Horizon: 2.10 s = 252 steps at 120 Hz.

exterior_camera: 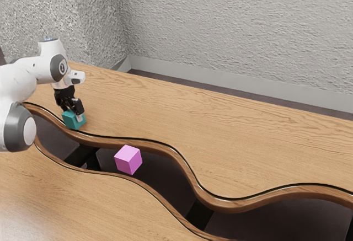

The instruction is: Pick up the blue block with one arm, and put the blue block on the pink block with one arm

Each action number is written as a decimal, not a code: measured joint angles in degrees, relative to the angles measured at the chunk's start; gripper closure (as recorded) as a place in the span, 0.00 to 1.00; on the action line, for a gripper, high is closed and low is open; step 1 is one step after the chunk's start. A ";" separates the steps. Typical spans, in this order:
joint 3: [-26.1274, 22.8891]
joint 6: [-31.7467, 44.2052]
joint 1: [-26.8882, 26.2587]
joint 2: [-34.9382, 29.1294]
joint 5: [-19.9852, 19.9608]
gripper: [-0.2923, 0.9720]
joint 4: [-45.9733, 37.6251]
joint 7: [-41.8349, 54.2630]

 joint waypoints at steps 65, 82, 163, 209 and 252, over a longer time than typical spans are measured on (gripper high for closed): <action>-0.07 -0.02 0.00 -0.40 0.21 0.49 -0.04 -0.14; 0.04 -0.90 -0.10 -3.11 0.44 0.50 -1.86 -0.27; -20.44 16.44 -6.09 -36.24 3.18 0.49 -52.01 -14.99; -21.48 20.44 -6.02 -41.94 4.69 0.49 -58.82 -23.25; -23.43 22.95 -6.05 -43.54 6.06 0.49 -62.88 -27.90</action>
